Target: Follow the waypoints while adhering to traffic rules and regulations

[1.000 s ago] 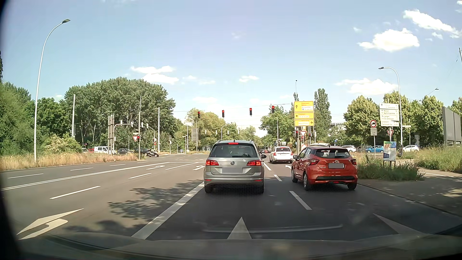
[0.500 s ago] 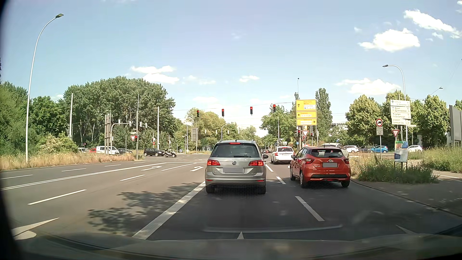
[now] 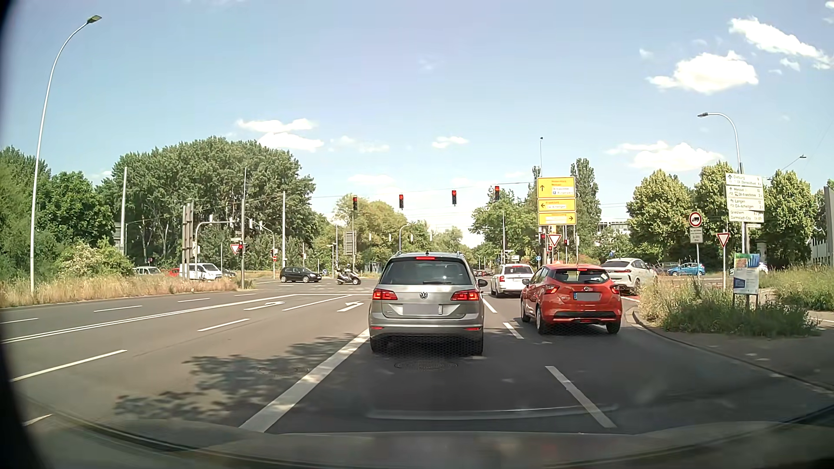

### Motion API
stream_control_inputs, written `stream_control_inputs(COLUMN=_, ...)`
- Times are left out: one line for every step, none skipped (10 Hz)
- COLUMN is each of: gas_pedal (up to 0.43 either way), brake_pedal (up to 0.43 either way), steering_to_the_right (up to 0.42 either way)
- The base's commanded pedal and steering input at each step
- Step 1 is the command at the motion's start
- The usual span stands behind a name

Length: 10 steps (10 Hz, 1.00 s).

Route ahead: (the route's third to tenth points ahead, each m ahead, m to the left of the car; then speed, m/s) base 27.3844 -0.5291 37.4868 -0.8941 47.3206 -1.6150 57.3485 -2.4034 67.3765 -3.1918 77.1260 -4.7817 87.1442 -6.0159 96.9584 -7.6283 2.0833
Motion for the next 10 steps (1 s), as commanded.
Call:
stream_control_inputs(gas_pedal=0.0, brake_pedal=0.037, steering_to_the_right=0.0)
stream_control_inputs(gas_pedal=0.0, brake_pedal=0.043, steering_to_the_right=0.001)
stream_control_inputs(gas_pedal=0.0, brake_pedal=0.055, steering_to_the_right=0.001)
stream_control_inputs(gas_pedal=0.0, brake_pedal=0.073, steering_to_the_right=0.0)
stream_control_inputs(gas_pedal=0.0, brake_pedal=0.098, steering_to_the_right=0.0)
stream_control_inputs(gas_pedal=0.0, brake_pedal=0.11, steering_to_the_right=0.001)
stream_control_inputs(gas_pedal=0.0, brake_pedal=0.122, steering_to_the_right=0.0)
stream_control_inputs(gas_pedal=0.0, brake_pedal=0.134, steering_to_the_right=0.001)
stream_control_inputs(gas_pedal=0.0, brake_pedal=0.152, steering_to_the_right=0.0)
stream_control_inputs(gas_pedal=0.0, brake_pedal=0.171, steering_to_the_right=0.001)
